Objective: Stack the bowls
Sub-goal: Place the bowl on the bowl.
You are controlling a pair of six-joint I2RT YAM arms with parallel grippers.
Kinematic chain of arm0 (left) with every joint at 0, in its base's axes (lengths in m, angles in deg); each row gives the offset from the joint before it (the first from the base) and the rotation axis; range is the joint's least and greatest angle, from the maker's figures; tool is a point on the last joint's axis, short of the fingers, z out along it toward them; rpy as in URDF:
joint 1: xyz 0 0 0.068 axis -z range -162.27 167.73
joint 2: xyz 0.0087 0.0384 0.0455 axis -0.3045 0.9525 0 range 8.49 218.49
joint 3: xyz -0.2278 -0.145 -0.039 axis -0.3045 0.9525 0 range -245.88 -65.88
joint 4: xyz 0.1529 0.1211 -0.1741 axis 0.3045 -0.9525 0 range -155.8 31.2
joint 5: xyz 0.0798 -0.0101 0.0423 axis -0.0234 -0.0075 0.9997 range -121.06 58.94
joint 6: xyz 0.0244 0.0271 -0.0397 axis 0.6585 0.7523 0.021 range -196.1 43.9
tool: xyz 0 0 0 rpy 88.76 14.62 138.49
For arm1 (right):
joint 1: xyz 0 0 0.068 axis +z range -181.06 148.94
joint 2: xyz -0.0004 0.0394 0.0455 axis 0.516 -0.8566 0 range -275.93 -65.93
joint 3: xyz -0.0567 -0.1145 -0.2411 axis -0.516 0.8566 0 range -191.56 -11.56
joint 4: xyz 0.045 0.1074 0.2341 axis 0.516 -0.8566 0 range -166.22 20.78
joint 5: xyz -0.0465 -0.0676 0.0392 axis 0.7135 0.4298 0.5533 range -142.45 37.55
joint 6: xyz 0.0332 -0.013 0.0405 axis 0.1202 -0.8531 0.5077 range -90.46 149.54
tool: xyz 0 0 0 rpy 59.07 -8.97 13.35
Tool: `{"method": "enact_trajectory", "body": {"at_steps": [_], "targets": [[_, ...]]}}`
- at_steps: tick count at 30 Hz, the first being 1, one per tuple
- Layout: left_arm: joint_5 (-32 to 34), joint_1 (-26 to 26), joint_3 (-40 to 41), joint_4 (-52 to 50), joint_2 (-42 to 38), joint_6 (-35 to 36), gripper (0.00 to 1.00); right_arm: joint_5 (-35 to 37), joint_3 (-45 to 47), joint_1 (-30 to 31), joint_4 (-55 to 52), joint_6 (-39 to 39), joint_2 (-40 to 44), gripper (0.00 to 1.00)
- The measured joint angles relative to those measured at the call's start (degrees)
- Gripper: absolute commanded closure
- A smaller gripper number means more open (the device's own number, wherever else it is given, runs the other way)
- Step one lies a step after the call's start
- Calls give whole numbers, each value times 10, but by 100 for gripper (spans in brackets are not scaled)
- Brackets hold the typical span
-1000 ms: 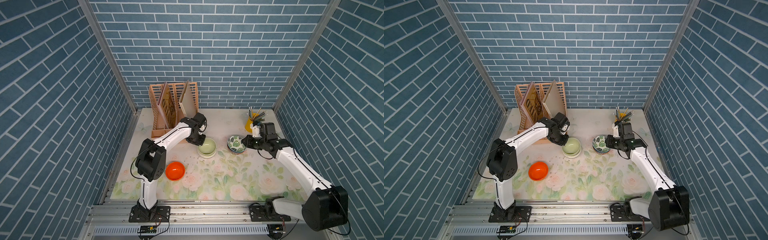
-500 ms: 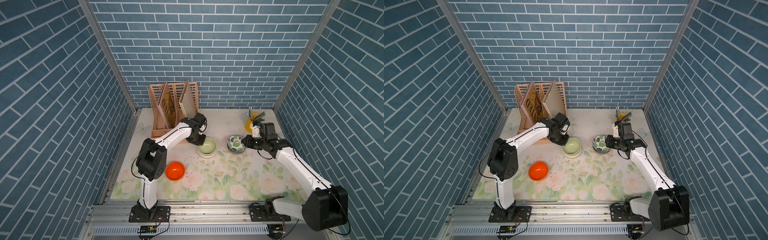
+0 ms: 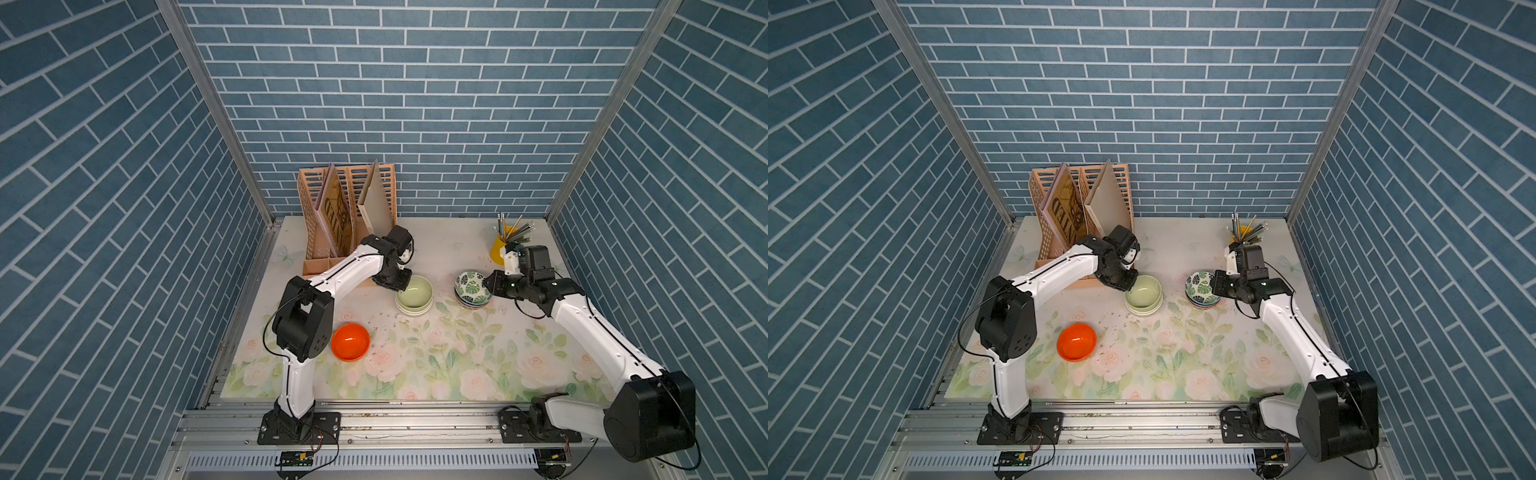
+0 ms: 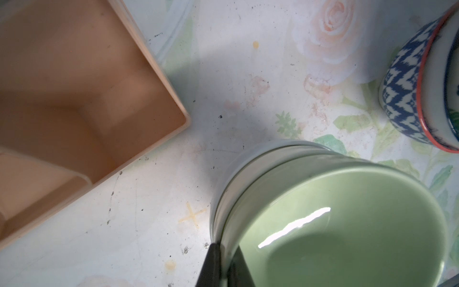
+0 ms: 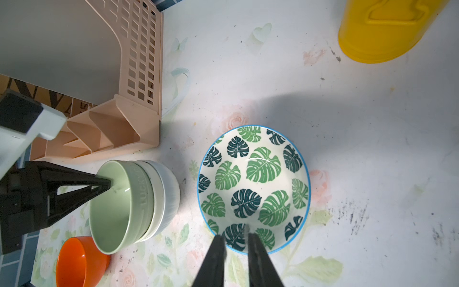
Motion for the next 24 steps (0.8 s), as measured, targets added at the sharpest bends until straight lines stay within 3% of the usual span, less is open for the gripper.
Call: {"method": "enact_trajectory", "body": {"at_steps": [16, 24], "targets": [[2, 0, -9, -4, 6, 1, 77, 0, 0, 0, 0, 0, -2, 79], [2, 0, -10, -14, 8, 1, 75, 0, 0, 0, 0, 0, -2, 78]]}}
